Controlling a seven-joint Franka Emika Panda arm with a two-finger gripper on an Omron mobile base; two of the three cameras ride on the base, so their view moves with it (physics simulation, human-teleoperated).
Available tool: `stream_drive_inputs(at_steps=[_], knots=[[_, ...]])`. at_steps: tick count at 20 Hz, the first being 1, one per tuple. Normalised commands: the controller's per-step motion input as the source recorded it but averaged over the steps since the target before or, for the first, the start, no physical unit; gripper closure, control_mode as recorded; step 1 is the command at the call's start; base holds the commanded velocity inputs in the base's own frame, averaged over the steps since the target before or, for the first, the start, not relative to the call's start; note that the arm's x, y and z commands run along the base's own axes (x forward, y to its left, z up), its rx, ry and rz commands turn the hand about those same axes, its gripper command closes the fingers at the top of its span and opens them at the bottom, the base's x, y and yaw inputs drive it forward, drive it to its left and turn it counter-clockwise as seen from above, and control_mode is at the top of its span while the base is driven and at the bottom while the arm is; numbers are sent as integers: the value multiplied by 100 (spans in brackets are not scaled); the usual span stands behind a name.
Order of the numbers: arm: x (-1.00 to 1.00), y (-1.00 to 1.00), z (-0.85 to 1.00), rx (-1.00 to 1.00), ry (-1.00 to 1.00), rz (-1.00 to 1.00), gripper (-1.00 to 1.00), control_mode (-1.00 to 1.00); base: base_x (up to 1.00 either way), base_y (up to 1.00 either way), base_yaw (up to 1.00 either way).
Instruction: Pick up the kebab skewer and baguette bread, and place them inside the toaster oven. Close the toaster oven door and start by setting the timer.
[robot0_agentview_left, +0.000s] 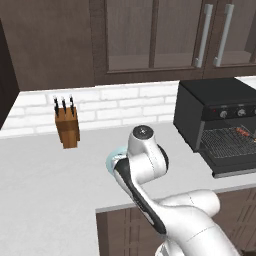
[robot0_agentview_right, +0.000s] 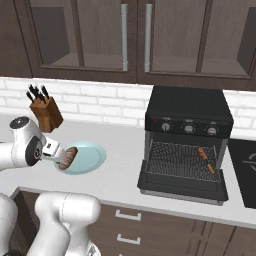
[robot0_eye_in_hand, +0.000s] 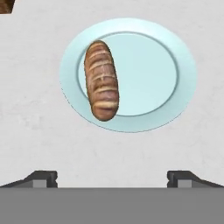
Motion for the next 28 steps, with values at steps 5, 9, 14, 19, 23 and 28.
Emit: stream_drive_inputs(at_steps=[5,9,14,19,23,28], knots=[[41,22,-22,0,11,10,-100,-100,0,0,0],[31,4,-11,0,3,13,-100,-100,0,0,0],[6,-5,-15,0,0,3,-100,-100,0,0,0],[6,-4,-34,0,0,0,-100,-100,0,0,0],[21,-6,-38,0,0,0,-100,-100,0,0,0],[21,-13,-31,0,0,0,-100,-100,0,0,0]])
